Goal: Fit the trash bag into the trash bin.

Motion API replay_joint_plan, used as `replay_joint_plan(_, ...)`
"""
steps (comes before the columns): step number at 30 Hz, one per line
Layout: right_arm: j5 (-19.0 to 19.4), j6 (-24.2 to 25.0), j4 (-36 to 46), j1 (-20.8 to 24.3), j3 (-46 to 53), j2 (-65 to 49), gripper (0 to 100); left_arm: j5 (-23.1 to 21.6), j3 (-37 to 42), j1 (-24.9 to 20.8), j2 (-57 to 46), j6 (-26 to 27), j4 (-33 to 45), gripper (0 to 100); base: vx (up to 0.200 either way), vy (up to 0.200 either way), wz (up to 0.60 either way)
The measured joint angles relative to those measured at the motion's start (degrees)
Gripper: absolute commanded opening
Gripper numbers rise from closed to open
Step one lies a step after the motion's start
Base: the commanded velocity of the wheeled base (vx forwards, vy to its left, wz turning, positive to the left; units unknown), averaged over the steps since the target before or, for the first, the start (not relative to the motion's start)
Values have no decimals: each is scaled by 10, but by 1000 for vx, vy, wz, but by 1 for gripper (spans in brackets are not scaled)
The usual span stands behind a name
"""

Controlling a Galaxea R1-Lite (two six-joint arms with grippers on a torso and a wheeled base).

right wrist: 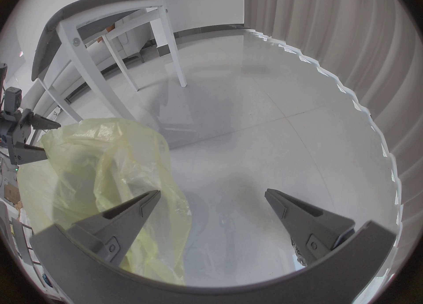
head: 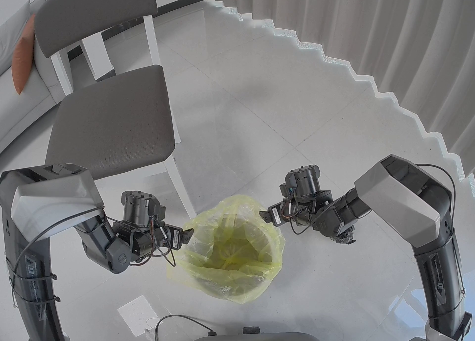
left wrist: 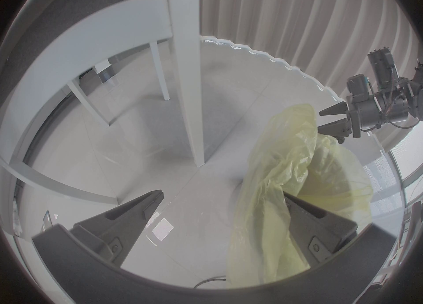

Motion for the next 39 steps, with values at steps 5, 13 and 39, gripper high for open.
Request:
replay_joint_plan(5,1,-11,24,-3,-28,23,100,0,-23,18,31,0,0,100,0,0,0)
replay_joint_plan(13,3,-15,48,-6,-40,38,100,-4,-21,38,56,0,0,100,0,0,0)
replay_joint_plan(39,-2,-16,-17,-24,94,-52,100,-78,87,84,41,-32,-82,100,0,0,0)
